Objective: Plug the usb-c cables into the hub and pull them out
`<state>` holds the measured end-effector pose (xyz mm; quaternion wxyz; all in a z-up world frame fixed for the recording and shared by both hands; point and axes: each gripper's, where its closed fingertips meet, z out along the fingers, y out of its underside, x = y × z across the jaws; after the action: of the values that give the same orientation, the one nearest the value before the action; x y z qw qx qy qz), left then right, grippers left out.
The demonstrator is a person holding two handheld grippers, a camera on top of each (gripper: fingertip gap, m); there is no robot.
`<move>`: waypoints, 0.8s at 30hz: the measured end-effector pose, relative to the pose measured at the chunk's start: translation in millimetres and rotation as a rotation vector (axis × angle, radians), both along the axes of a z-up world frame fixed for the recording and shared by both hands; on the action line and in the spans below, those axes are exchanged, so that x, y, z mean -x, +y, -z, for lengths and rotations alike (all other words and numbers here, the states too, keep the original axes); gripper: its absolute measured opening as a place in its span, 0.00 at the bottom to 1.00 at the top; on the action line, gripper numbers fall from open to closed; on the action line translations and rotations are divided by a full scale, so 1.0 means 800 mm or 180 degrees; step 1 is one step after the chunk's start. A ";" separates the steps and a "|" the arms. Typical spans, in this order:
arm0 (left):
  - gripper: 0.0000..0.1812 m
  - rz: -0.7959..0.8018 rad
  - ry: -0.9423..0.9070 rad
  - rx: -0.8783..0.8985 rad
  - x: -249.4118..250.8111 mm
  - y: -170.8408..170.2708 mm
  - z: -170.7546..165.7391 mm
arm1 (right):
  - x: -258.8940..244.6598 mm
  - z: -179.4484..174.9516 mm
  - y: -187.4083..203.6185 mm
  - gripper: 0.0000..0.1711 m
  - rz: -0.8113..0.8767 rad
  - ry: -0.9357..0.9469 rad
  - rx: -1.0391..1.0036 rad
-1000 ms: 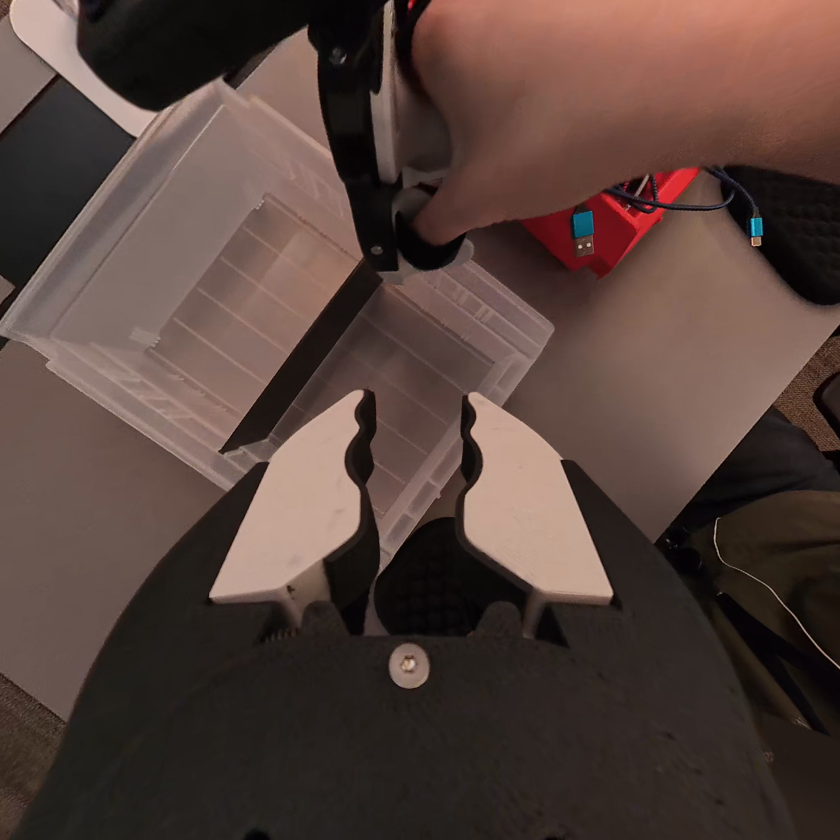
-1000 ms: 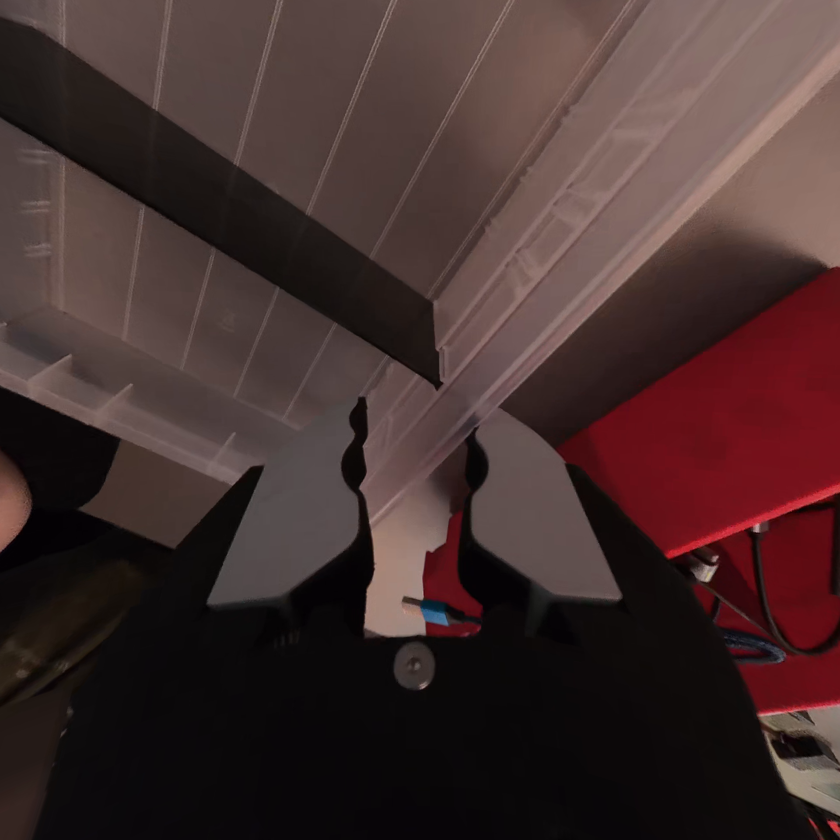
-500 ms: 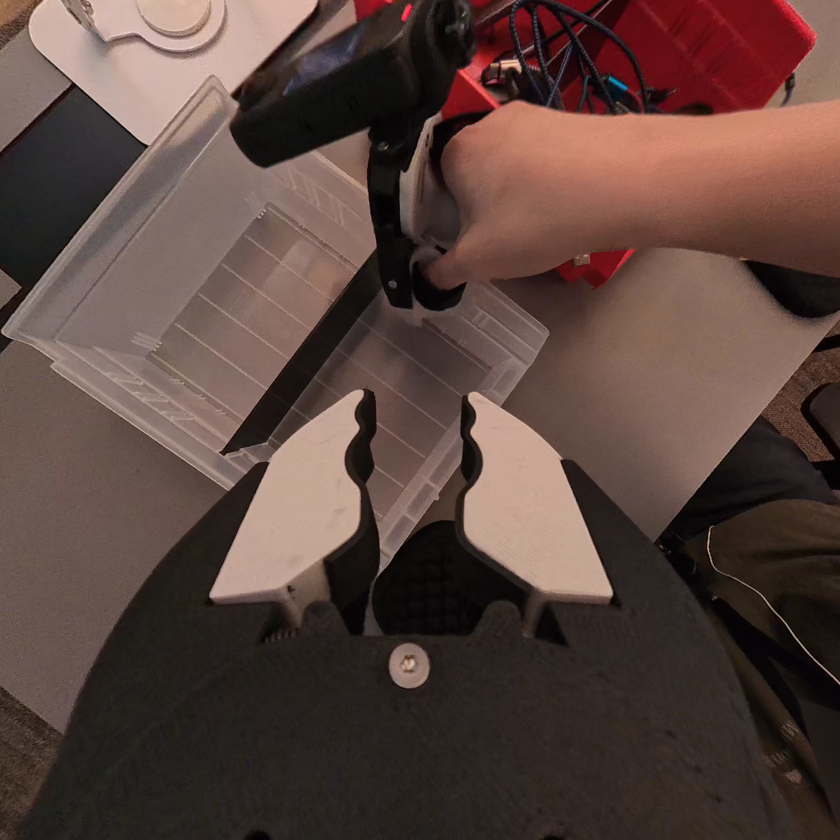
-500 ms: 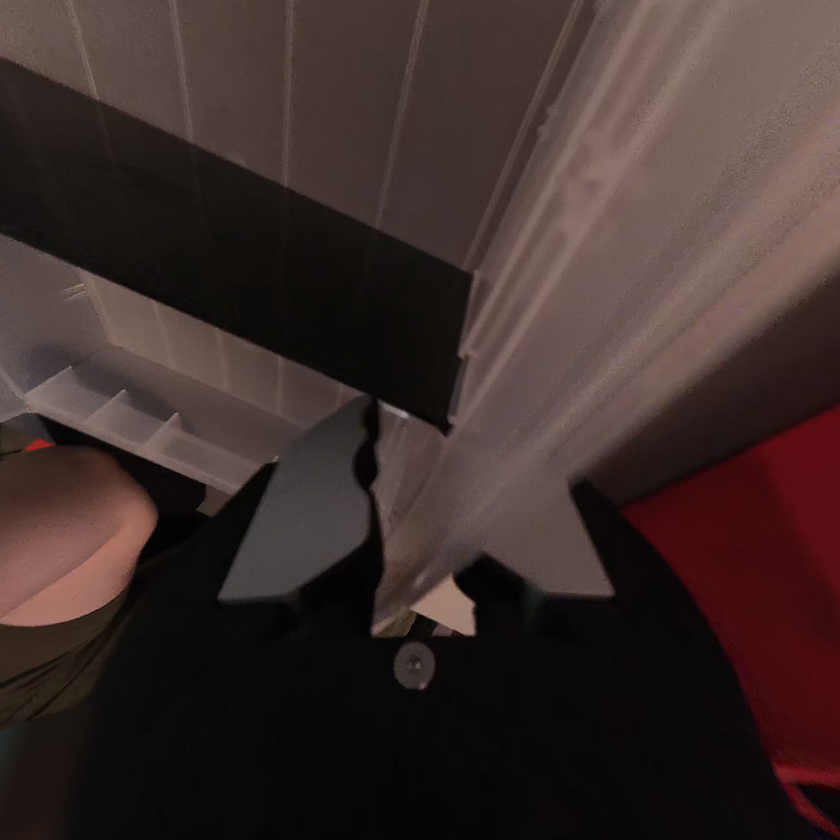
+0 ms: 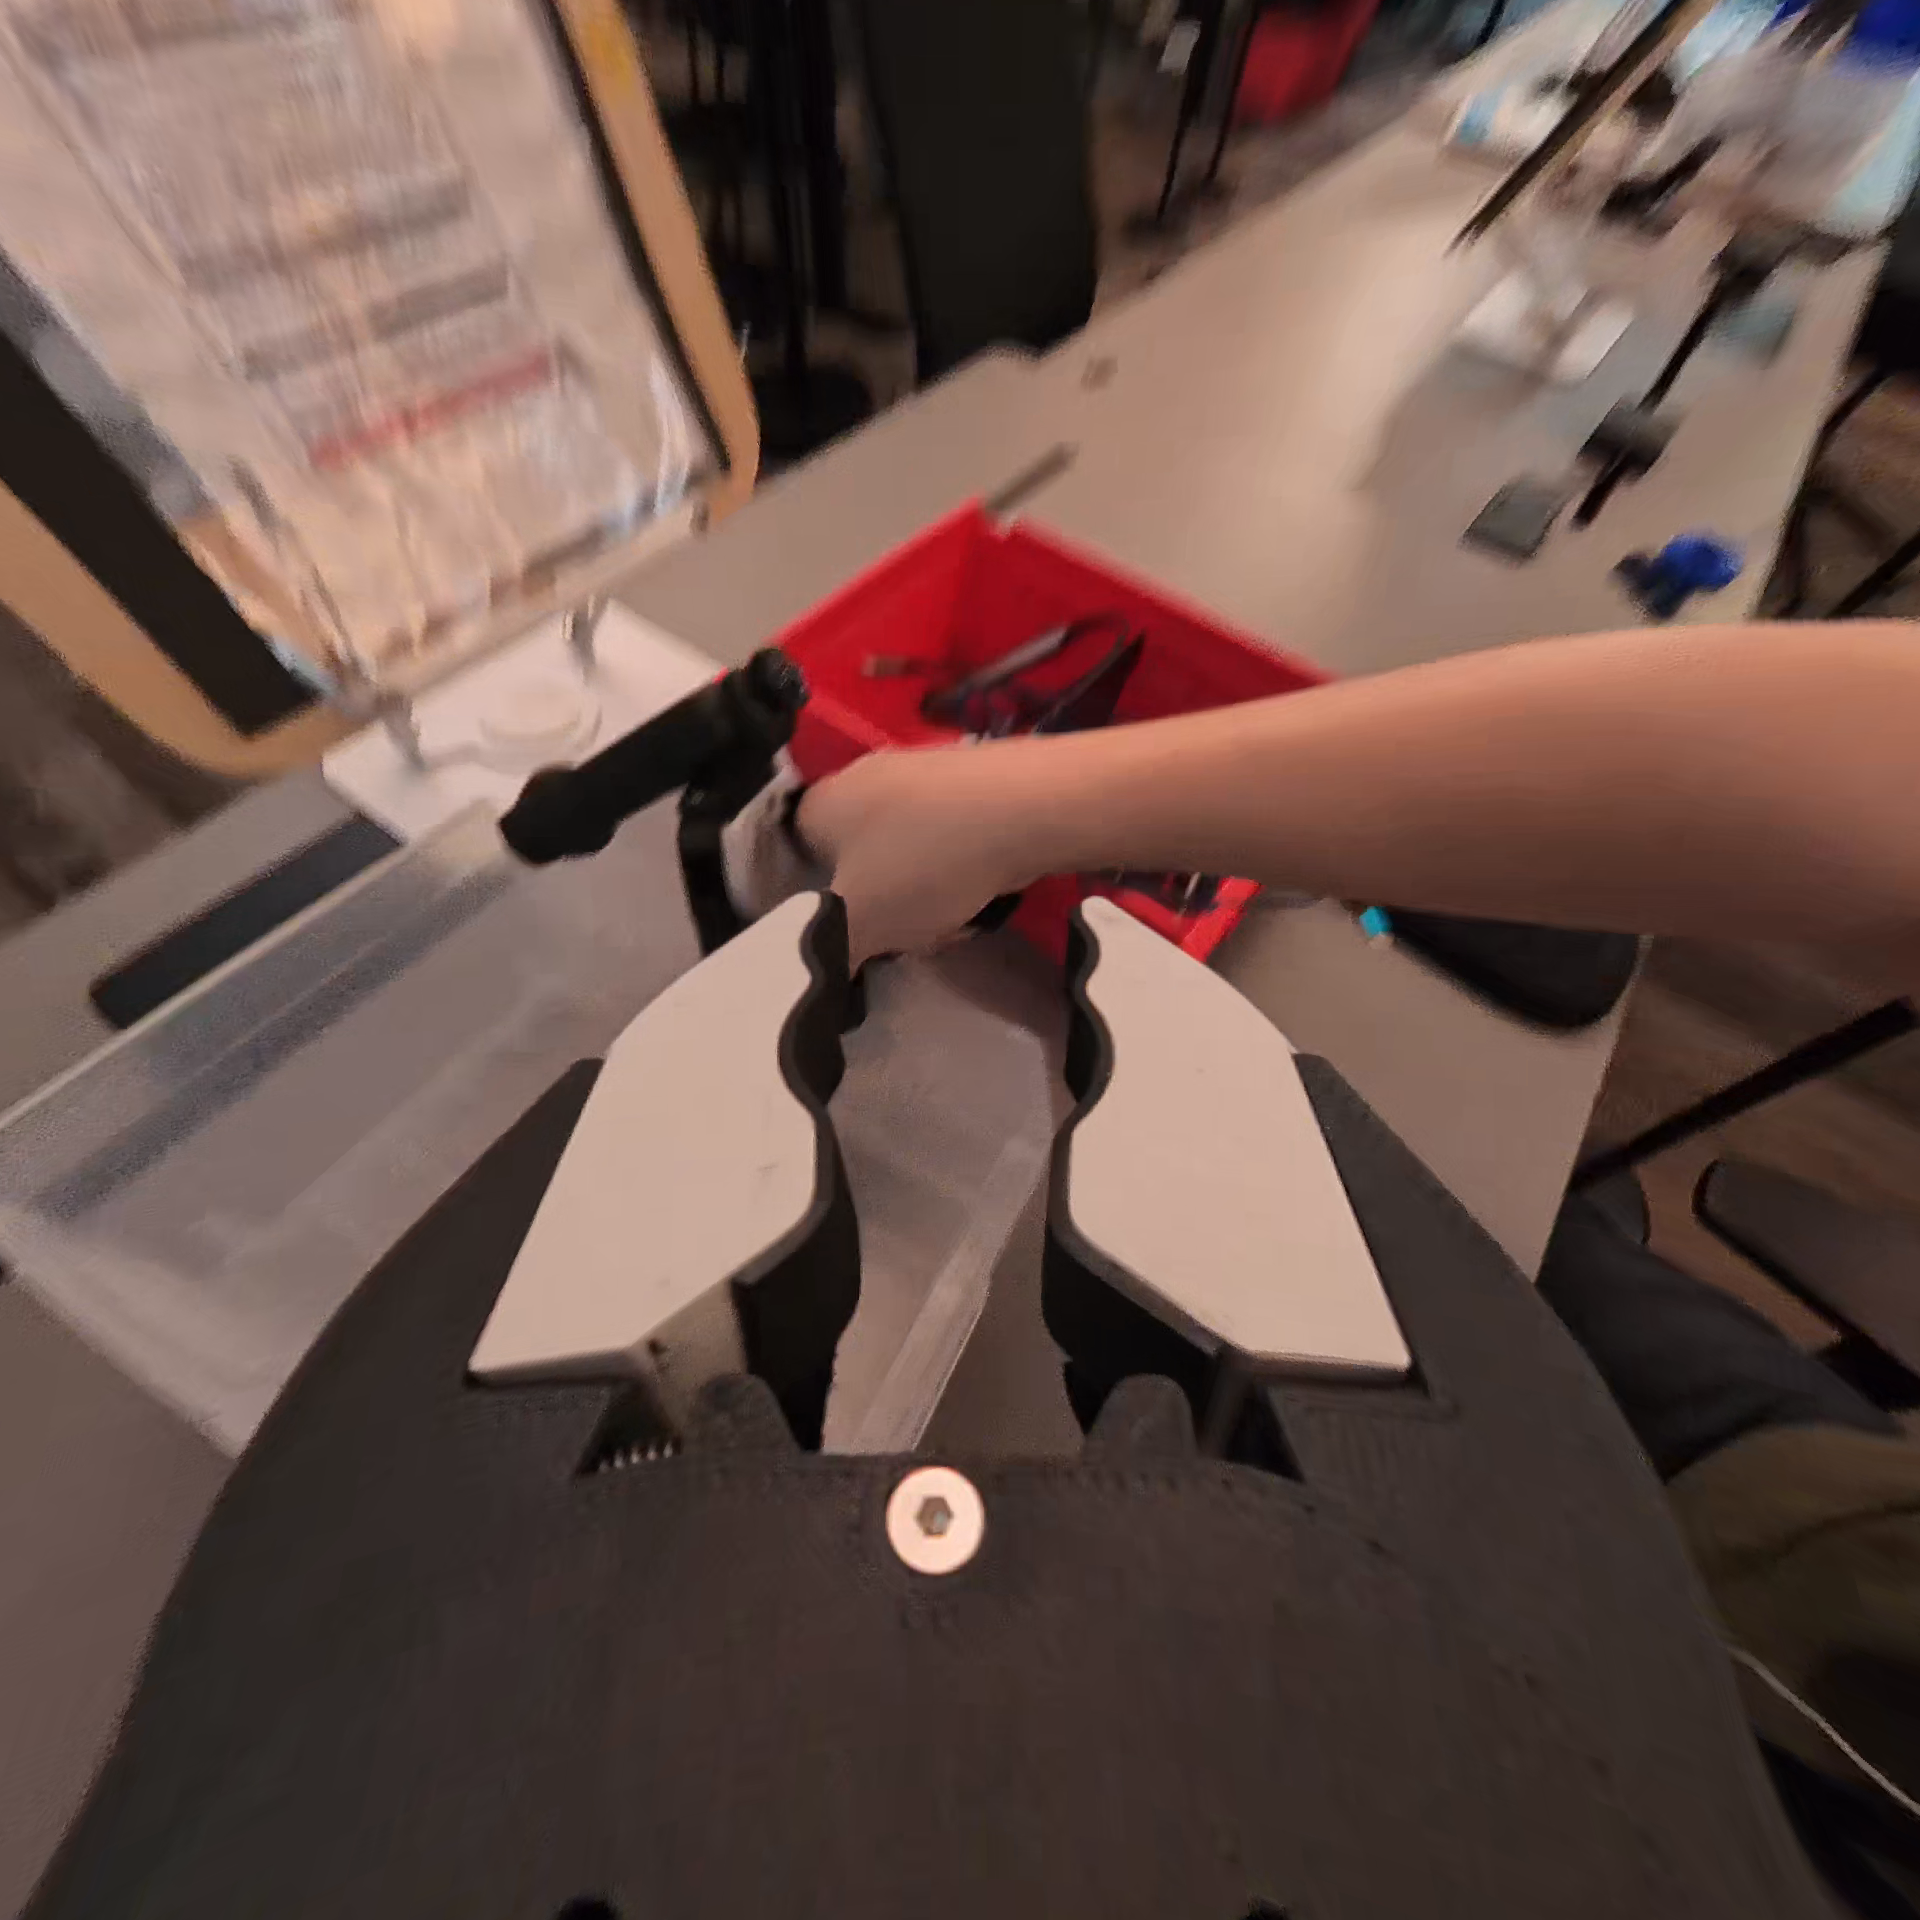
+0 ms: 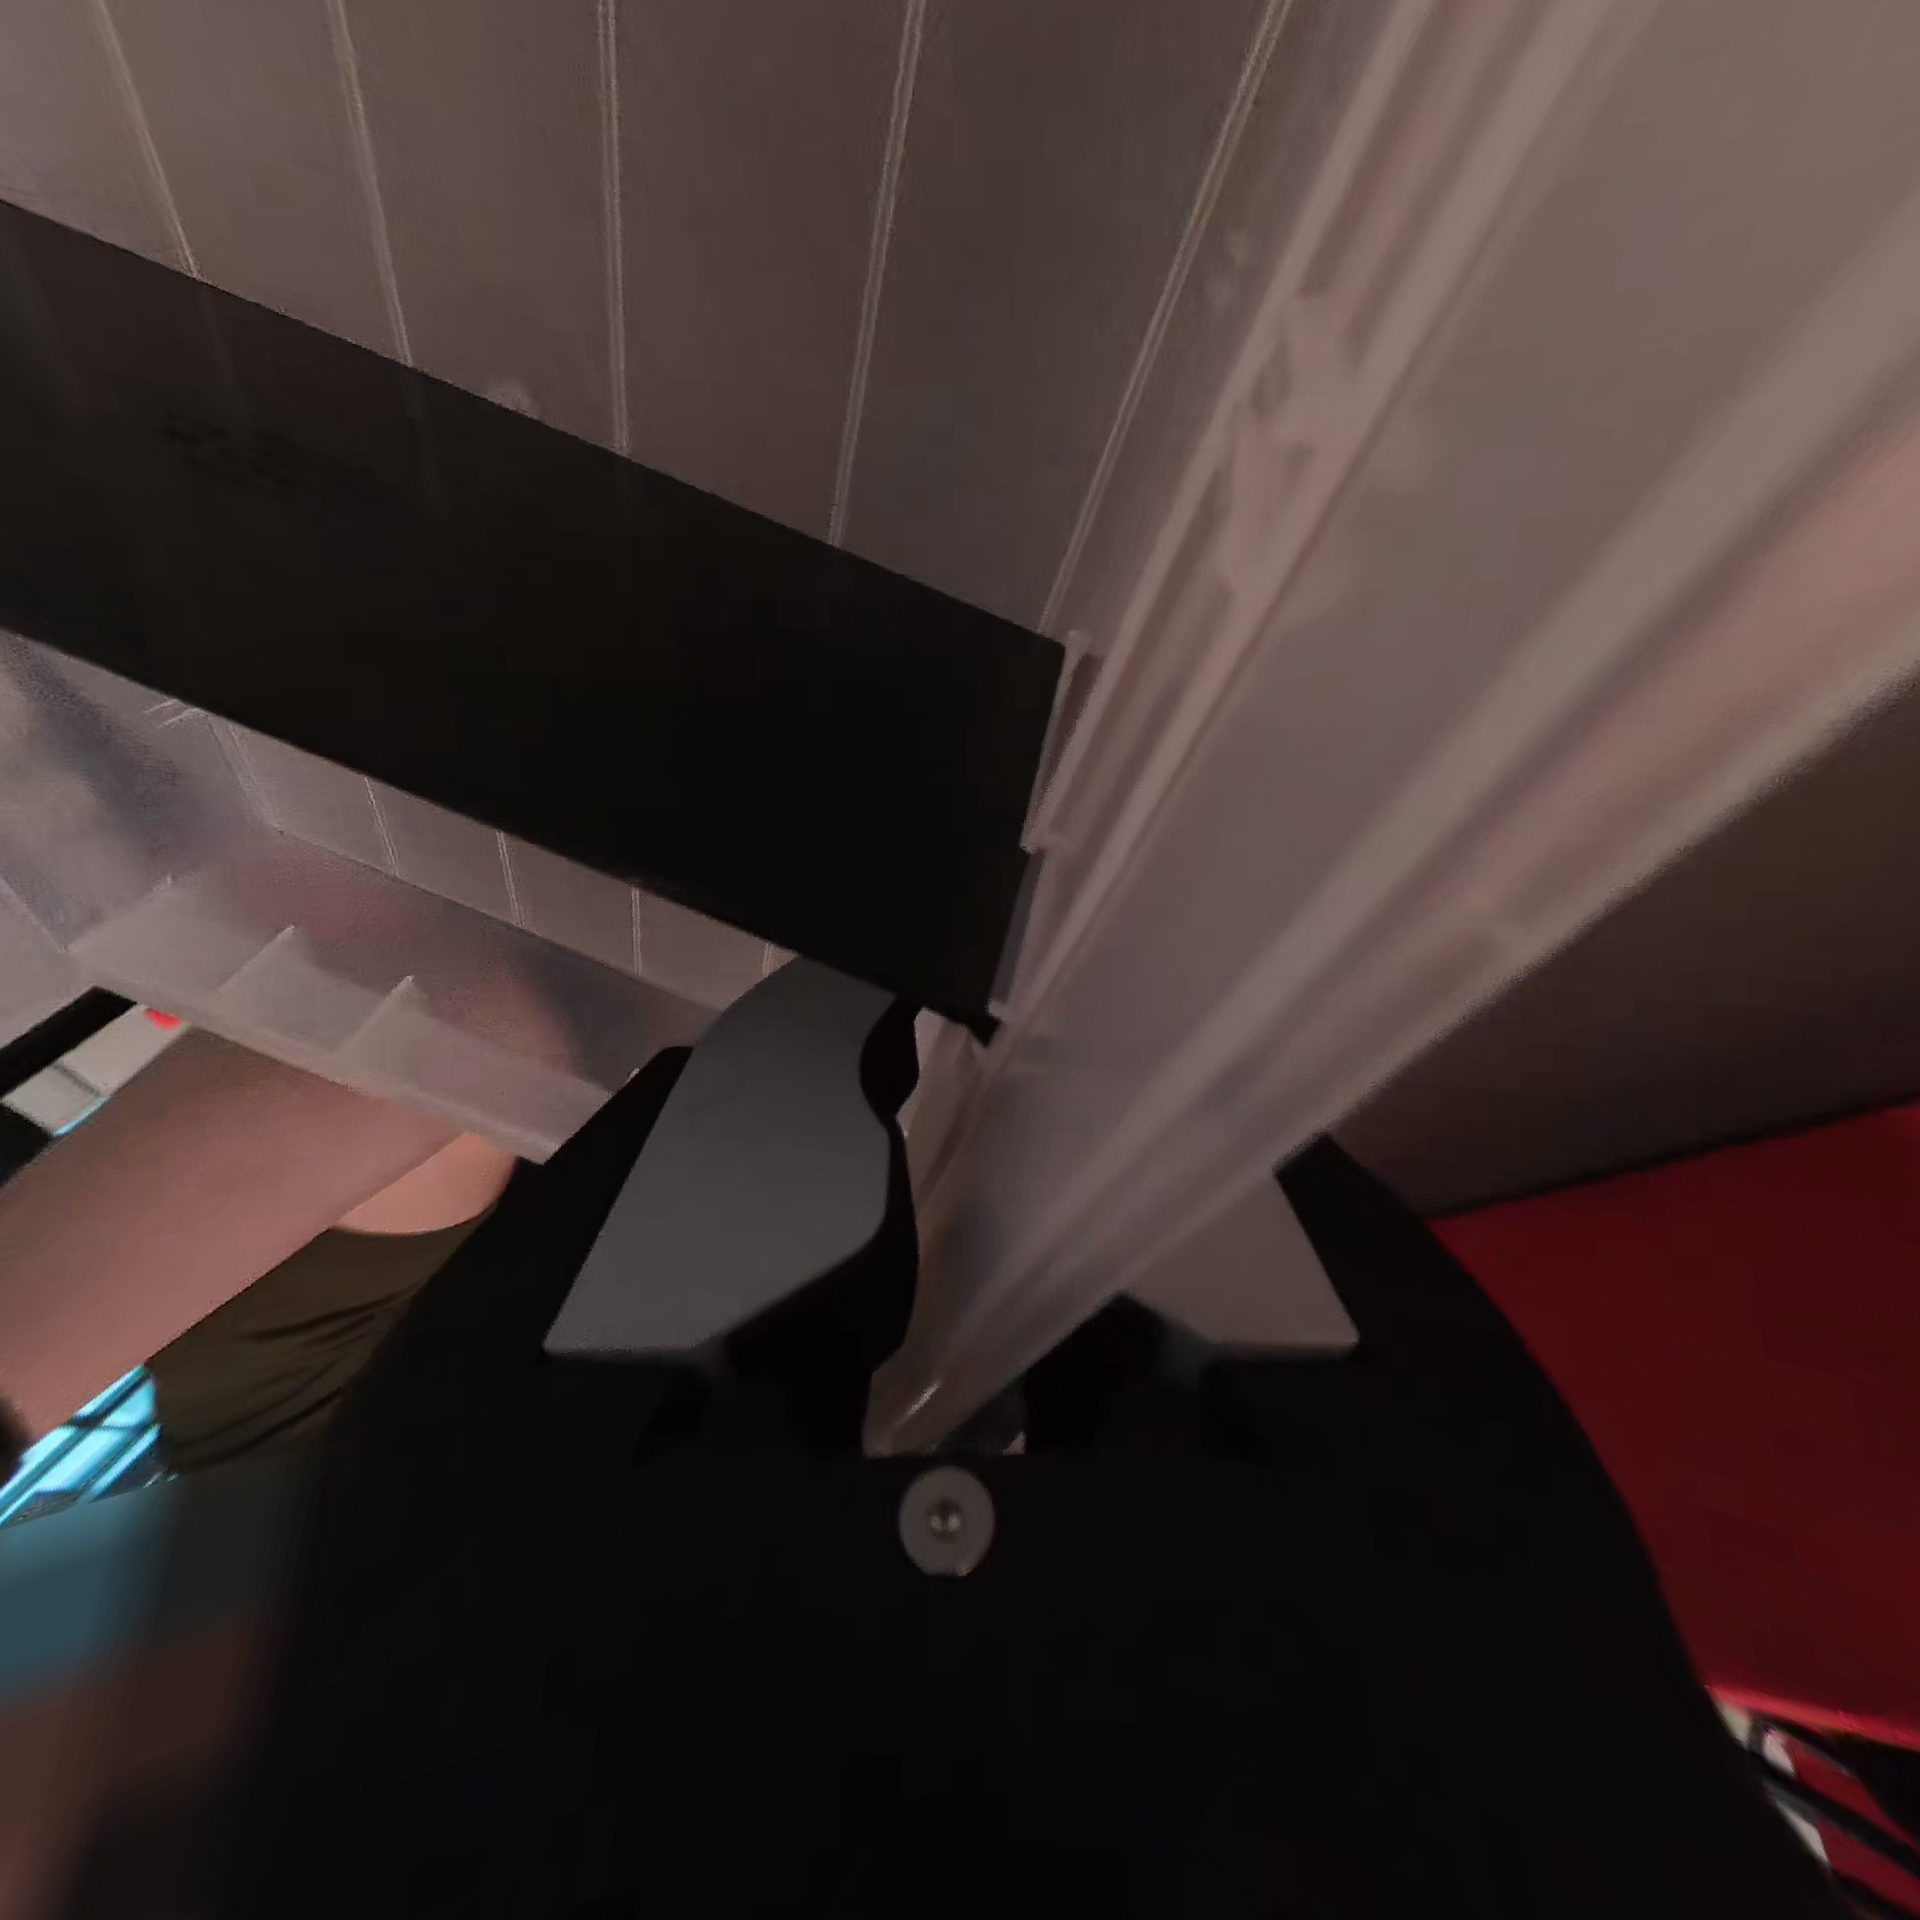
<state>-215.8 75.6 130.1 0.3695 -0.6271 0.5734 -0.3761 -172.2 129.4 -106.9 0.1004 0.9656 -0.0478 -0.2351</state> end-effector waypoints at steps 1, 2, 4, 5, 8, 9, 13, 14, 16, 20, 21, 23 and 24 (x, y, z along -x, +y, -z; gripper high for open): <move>0.22 0.0067 -0.0258 -0.0027 0.003 -0.010 -0.018 | 0.002 -0.014 0.004 0.06 0.0016 0.0079 -0.0037; 0.22 0.0111 -0.0512 -0.0057 0.008 -0.019 -0.036 | 0.002 -0.031 0.007 0.06 0.0027 0.0148 -0.0083; 0.21 0.0149 -0.0987 -0.0156 0.020 -0.031 -0.067 | -0.008 -0.071 0.008 0.06 0.0039 0.0265 -0.0195; 0.17 0.0159 -0.1242 -0.0213 0.028 -0.036 -0.084 | -0.018 -0.094 0.006 0.06 0.0041 0.0310 -0.0264; 0.15 -0.0023 -0.2055 -0.0290 0.055 -0.036 -0.129 | -0.068 -0.162 -0.008 0.06 0.0145 0.0345 -0.0520; 0.18 -0.0091 -0.2178 -0.0279 0.063 -0.033 -0.136 | -0.089 -0.184 -0.016 0.06 0.0219 0.0337 -0.0619; 0.26 -0.0037 -0.2289 0.0023 0.066 -0.022 -0.139 | -0.191 -0.249 -0.069 0.06 0.0676 0.0248 -0.0994; 0.27 0.0036 -0.2262 0.0148 0.061 -0.020 -0.136 | -0.219 -0.259 -0.088 0.06 0.0808 0.0207 -0.1069; 0.28 0.0163 -0.2164 0.0384 0.044 -0.012 -0.125 | -0.276 -0.270 -0.133 0.06 0.1080 0.0103 -0.1186; 0.33 0.0272 -0.1620 0.0990 -0.027 0.023 -0.068 | -0.384 -0.260 -0.240 0.06 0.1634 -0.0107 -0.1257; 0.33 0.0263 -0.1446 0.1180 -0.051 0.035 -0.046 | -0.408 -0.252 -0.268 0.06 0.1780 -0.0162 -0.1253; 0.33 0.0159 -0.1041 0.1540 -0.103 0.062 0.013 | -0.451 -0.230 -0.323 0.06 0.2079 -0.0263 -0.1239; 0.33 0.0113 -0.0886 0.1717 -0.128 0.072 0.042 | -0.469 -0.216 -0.349 0.05 0.2231 -0.0294 -0.1221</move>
<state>-113.7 133.4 96.3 0.2580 -0.6348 0.4075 -0.6036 203.4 -149.7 66.0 -0.1702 0.9015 -0.3340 -0.2162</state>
